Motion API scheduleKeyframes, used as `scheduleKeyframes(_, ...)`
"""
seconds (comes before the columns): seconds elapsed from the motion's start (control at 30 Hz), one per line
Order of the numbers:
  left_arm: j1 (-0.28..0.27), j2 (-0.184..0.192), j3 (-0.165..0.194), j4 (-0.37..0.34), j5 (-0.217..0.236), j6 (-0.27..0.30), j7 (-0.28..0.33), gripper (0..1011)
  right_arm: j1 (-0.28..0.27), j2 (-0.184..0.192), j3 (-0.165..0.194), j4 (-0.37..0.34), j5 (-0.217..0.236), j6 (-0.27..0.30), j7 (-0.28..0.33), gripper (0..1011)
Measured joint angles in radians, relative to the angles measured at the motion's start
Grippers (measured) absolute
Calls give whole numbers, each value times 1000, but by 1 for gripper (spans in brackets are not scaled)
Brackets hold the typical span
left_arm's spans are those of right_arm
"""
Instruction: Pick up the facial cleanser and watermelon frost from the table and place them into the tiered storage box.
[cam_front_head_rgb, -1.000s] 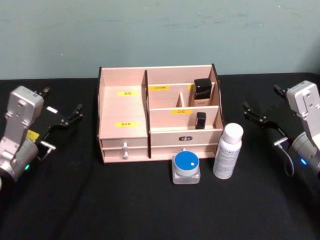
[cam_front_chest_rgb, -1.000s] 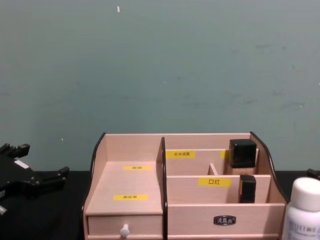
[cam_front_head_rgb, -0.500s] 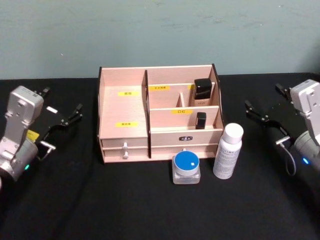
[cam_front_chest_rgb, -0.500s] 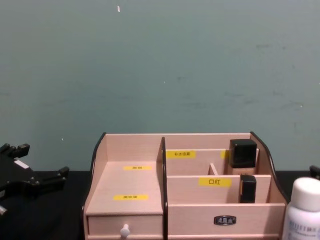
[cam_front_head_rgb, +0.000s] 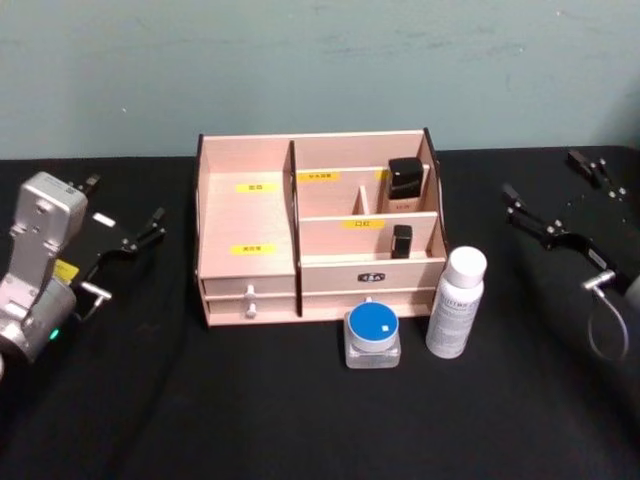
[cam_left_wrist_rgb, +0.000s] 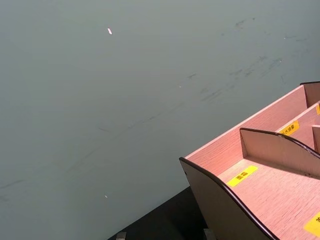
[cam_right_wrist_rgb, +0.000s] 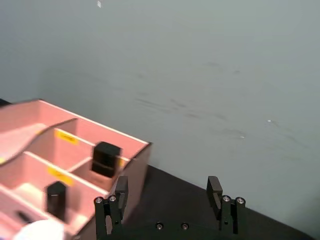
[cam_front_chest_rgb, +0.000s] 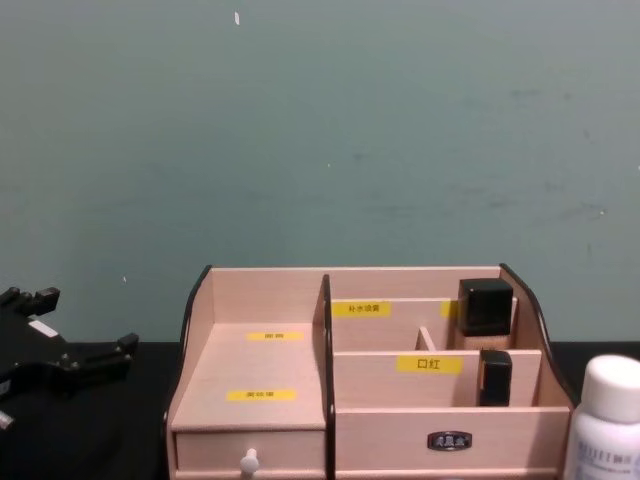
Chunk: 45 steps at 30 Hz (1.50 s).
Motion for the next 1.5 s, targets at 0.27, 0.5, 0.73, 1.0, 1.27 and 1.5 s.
scheduleKeyframes(0.27, 0, 0, 0, 0, 0, 0, 0, 1001, -153, 58, 86, -177, 99, 42, 47, 1002)
scheduleKeyframes(0.5, 0, 0, 0, 0, 0, 0, 0, 1001, -268, 98, 143, -279, 154, 64, 90, 1003)
scheduleKeyframes(0.73, 0, 0, 0, 0, 0, 0, 0, 1001, -345, 114, 166, -325, 173, 74, 125, 1002)
scheduleKeyframes(1.0, 0, 0, 0, 0, 0, 0, 0, 1001, -370, 114, 150, -314, 163, 92, 169, 1003)
scheduleKeyframes(1.27, 0, 0, 0, 0, 0, 0, 0, 1001, -362, 91, 127, -279, 130, 117, 175, 1002)
scheduleKeyframes(1.5, 0, 0, 0, 0, 0, 0, 0, 1001, -345, 63, 113, -247, 100, 130, 172, 1002)
